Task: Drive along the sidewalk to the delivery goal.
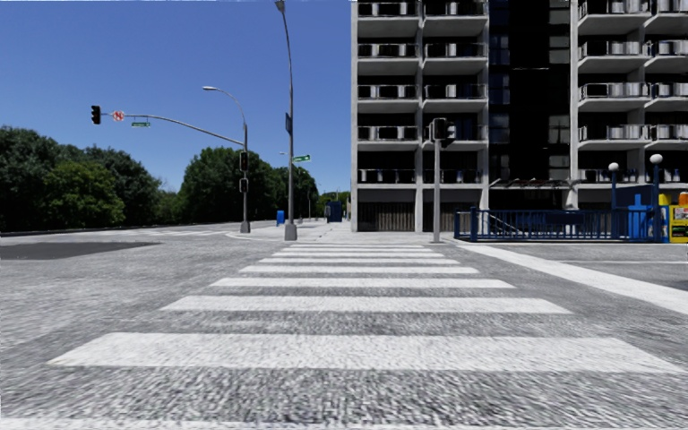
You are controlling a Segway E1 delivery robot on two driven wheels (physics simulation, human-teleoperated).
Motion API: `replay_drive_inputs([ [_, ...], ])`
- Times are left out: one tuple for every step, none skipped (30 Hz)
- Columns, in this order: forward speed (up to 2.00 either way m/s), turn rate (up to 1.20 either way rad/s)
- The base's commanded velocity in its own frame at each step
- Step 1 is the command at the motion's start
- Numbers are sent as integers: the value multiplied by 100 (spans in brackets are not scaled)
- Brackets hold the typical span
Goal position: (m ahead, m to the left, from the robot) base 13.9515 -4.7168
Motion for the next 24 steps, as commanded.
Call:
replay_drive_inputs([
  [200, -32],
  [200, -21],
  [200, 0],
  [200, 0],
  [200, 0],
  [200, 0],
  [200, 0],
  [200, 0],
  [200, 0],
  [200, 0],
  [199, 0],
  [199, 0],
  [199, 0],
  [199, 0],
  [199, 0],
  [199, 0],
  [199, 0],
  [199, 0],
  [200, 0],
  [200, 0],
  [200, 0],
  [200, 0],
  [200, 0],
  [200, 0],
])
